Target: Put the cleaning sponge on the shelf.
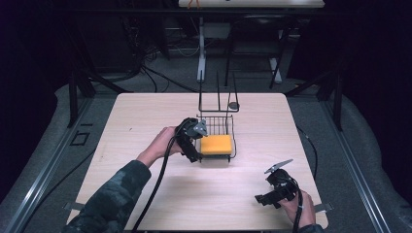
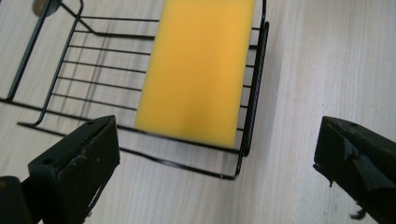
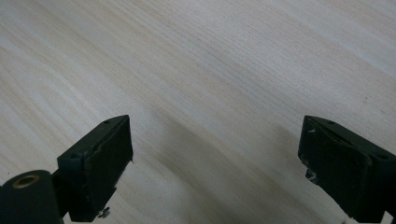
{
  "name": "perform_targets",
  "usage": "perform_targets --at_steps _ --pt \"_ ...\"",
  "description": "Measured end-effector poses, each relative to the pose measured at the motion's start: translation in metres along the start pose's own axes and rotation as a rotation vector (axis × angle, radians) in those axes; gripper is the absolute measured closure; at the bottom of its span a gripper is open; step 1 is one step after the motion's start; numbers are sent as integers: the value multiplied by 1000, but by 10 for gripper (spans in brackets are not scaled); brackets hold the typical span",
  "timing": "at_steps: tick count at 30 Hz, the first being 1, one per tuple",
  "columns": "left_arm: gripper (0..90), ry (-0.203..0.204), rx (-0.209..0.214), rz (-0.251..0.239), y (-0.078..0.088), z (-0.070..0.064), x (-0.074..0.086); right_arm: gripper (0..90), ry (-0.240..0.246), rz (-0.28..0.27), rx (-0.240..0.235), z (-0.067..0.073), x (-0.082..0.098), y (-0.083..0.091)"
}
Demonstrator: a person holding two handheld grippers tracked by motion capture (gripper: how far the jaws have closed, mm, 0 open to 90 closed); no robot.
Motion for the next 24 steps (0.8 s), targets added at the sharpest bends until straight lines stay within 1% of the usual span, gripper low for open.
perform_targets --at_steps 1,3,4,5,6,7,8,9,10,11,13,14,17,18,19,20,22,24 --pt "3 0 0 0 0 0 0 95 0 0 0 0 0 0" --pt "3 16 -9 -13 6 -4 7 95 24 1 6 -1 0 -1" --pt "3 22 -5 -25 8 -5 9 95 17 0 1 -1 0 -1" --pt "3 26 -13 -32 11 -6 12 95 17 0 1 -1 0 -1" --pt "3 24 -20 -27 14 -7 14 96 25 -1 5 -1 0 -1" --pt "3 32 -34 -38 16 -9 17 96 23 0 4 -1 0 -1" --pt "3 36 -28 -37 19 -10 20 96 19 1 5 -1 0 -1" --pt "3 44 -33 -46 21 -12 22 96 19 1 5 -1 0 -1" --pt "3 47 -26 -43 24 -13 25 96 25 1 7 -1 0 -1" --pt "3 55 -47 -53 26 -15 28 96 21 -1 3 -1 0 -1" --pt "3 56 -52 -55 28 -16 31 96 20 1 3 -1 0 -1" --pt "3 66 -58 -61 32 -19 37 97 18 2 4 0 0 -1" --pt "4 88 -50 -76 36 -24 48 97 19 4 3 0 -1 -2" --pt "4 92 -50 -77 37 -26 51 97 28 9 6 -1 -1 -2" --pt "4 92 -50 -77 37 -26 51 97 25 10 6 0 0 -2" --pt "4 107 -53 -76 39 -29 58 97 26 10 5 0 0 -2" --pt "4 125 -56 -84 42 -32 65 97 27 11 7 -1 -1 -2" --pt "3 144 -66 -90 45 -35 72 97 26 10 7 -1 0 -2"
Point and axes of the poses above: each handheld gripper's, and its own axes: y roughly backward along the jaws, x roughly out of its underside, z roughly to its left, the point moved 3 cm from there along -y, roughly forward along the jaws, and after that the axes turned 7 degrees about z, right-handed, at the moved point
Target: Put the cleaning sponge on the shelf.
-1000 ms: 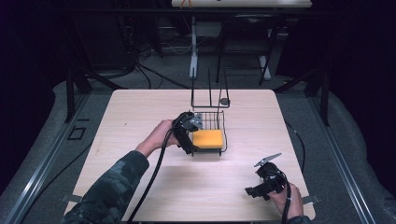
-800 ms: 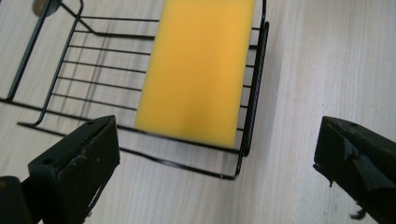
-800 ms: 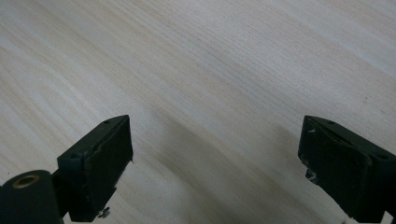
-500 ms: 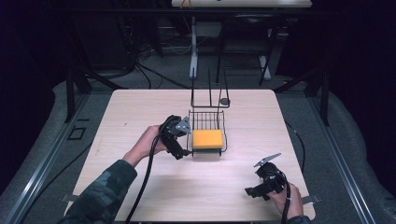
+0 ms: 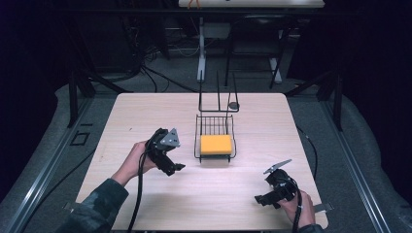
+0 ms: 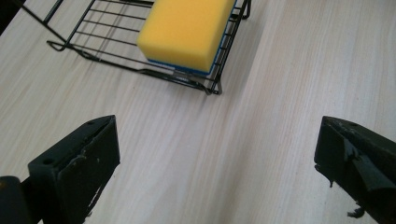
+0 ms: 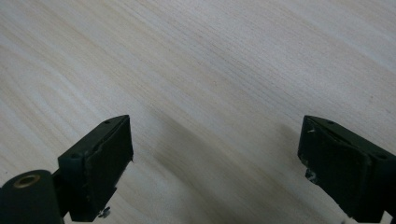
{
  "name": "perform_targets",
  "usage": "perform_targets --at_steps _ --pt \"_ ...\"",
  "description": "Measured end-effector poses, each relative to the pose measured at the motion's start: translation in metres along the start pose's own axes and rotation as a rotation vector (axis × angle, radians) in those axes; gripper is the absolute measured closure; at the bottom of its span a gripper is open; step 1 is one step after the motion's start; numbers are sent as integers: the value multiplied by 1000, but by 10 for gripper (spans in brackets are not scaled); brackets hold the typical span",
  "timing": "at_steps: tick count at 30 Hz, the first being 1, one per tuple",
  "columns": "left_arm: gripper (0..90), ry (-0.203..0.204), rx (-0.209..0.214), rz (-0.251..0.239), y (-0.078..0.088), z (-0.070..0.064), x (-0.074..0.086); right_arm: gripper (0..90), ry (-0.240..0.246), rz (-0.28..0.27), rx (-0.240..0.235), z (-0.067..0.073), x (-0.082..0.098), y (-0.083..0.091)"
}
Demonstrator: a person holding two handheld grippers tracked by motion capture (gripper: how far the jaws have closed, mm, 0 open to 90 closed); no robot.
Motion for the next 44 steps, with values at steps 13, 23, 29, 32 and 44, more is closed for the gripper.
perform_targets --at_steps 13,23,29,32,44 --pt "4 98 18 32 13 -18 60 101 -3 5 -3 0 0 -1" --pt "3 169 36 59 15 -33 94 103 -7 15 -3 0 0 -2" --pt "3 208 45 76 10 -43 113 104 -9 19 -2 1 0 -3" --pt "3 213 44 79 9 -43 115 104 -9 20 -2 1 0 -3" --pt "4 209 49 121 -2 -42 120 104 -2 22 -2 1 0 -3"
Point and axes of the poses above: each handheld gripper's, and its own axes: y roughly backward along the jaws, x roughly out of its underside, z roughly to its left, the point moved 3 cm from there along -y, roughly forward along the jaws, and after that the axes turned 7 degrees about z, right-handed, at the moved point
